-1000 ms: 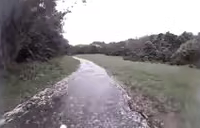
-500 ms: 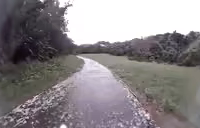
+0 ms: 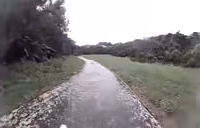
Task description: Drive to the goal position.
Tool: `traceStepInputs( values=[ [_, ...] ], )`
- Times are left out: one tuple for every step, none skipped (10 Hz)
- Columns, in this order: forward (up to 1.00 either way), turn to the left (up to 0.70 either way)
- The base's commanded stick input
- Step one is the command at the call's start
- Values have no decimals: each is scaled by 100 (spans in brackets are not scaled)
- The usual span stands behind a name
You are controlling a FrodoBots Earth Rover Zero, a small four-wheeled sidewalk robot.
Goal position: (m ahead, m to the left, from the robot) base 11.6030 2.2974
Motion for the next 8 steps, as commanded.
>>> traceStepInputs(
  values=[
    [100, 0],
    [100, 0],
    [100, 0],
    [100, 0],
    [100, 0],
    [100, 0],
    [100, 0],
    [100, 0]
  ],
)
